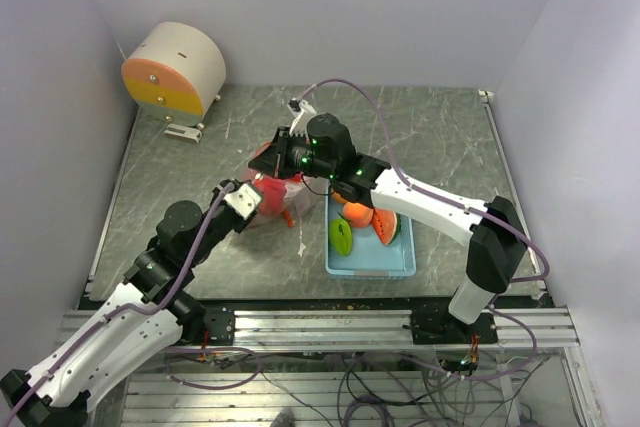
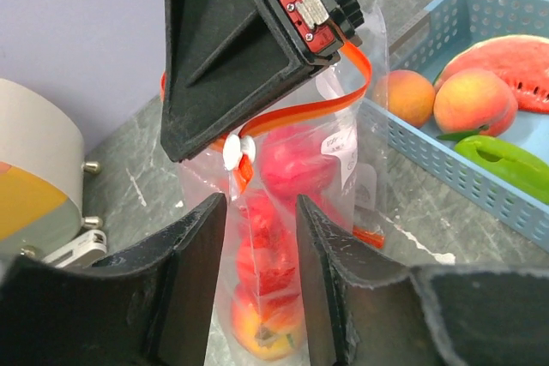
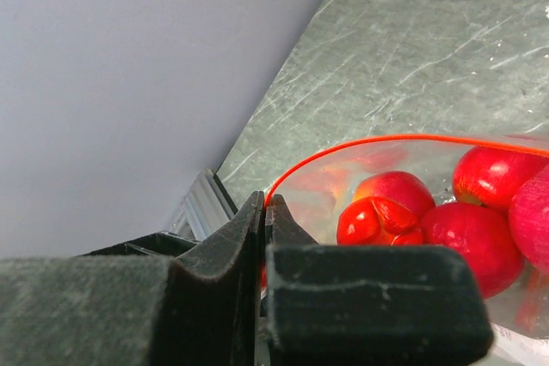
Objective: Place the food in the zip-top bag and seal the zipper
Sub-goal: Zip the zipper food storage bag at the center of the board.
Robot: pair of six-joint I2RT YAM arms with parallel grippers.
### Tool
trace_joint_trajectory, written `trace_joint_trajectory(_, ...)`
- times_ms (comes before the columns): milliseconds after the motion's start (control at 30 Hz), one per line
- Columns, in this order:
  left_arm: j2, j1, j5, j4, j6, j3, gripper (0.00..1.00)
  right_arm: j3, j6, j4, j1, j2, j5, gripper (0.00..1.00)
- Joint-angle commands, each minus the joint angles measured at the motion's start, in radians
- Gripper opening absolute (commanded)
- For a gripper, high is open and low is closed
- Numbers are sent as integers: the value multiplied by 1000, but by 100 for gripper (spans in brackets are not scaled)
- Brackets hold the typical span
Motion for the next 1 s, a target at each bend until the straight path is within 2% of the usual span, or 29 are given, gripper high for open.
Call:
trace_joint_trajectory(0, 23, -1, 1, 63, 52, -2, 46, 22, 15, 46, -3, 10, -30, 0)
trace_joint_trajectory(233, 71, -1, 9, 83, 60, 8, 36, 18, 12, 49, -4, 8, -43, 0)
trace_joint_trajectory(467, 117, -1, 24, 113, 46, 17, 36, 15, 18, 45, -4, 11, -30, 0)
trace_joint_trajectory(600, 165, -1, 10, 81, 32, 44, 9, -3, 23, 56, -3, 6, -30, 0)
trace_joint_trajectory(633, 173, -1, -2, 68, 25, 51, 7, -8, 24, 57, -4, 3, -29, 0)
trace_joint_trajectory(967, 136, -1, -104, -27, 3, 86, 7, -49, -2, 41, -5, -40, 24, 0)
